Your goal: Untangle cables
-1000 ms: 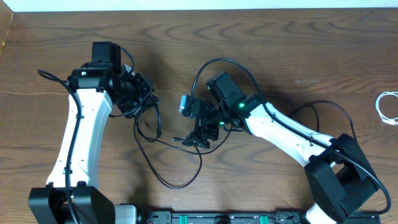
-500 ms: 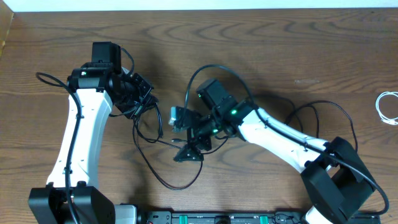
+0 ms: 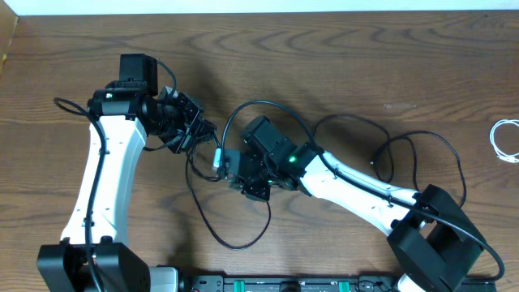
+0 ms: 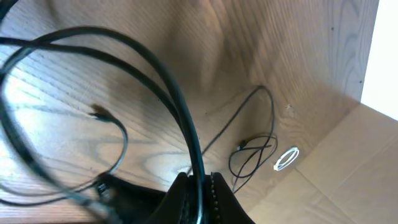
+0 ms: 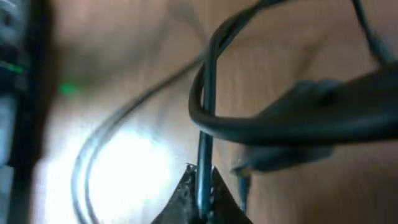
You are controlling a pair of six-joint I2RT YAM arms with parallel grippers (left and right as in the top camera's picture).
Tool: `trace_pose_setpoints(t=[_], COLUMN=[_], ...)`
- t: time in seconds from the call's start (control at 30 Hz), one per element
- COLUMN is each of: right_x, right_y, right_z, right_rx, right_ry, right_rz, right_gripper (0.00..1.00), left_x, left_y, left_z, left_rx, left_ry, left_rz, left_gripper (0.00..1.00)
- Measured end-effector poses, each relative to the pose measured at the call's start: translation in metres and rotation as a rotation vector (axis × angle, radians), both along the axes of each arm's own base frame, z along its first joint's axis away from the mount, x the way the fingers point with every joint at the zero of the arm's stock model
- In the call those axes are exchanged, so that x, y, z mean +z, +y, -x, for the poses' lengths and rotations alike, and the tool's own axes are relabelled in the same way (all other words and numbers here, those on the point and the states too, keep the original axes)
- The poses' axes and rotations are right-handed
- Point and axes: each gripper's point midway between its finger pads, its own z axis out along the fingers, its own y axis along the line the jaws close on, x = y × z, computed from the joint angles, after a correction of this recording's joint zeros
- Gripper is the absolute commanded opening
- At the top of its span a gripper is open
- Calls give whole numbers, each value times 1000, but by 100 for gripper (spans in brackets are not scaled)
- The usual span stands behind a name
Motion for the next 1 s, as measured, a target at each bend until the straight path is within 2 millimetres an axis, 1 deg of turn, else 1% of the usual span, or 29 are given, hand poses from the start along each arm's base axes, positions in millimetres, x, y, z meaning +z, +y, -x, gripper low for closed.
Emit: trace_pose_setpoints(t=[0.1, 0.2, 0.33, 0.37, 0.5, 0.57, 0.8, 0.9, 0.93, 0.97, 1.0], right_x=[-8, -14, -18, -19, -22, -23, -27, -29, -29, -29, -29], right_y=[-14, -30, -60, -66, -102, -115, -173, -198, -201, -210, -214], right_z=[-13, -34, -67, -72, -100, -109, -139, -147, -148, -151, -151], right_rx=[-56, -139, -289, -315, -465, -519, -743, -840, -851, -887, -902], right_ry=[-39, -73, -97, -96, -73, -58, 29, 73, 77, 99, 113], right_rz=[70, 124, 188, 199, 234, 242, 259, 264, 264, 258, 255], right_gripper=[1, 1, 1, 1, 1, 1, 1, 1, 1, 1, 1], left_x=[-3, -7, -10, -11, -12, -12, -14, -16, -16, -16, -17], left_y=[4, 11, 17, 18, 21, 21, 23, 27, 28, 28, 28], left_z=[0, 0, 0, -1, -1, -1, -1, -1, -1, -1, -1], left_rx=[1, 10, 18, 19, 17, 16, 15, 20, 20, 20, 19], left_ry=[-3, 3, 3, 3, -1, -1, -2, -1, -1, -1, -1], left_rz=[-30, -73, -116, -124, -139, -142, -162, -190, -195, -200, -205], left_gripper=[8, 7, 8, 8, 8, 8, 8, 8, 8, 8, 8])
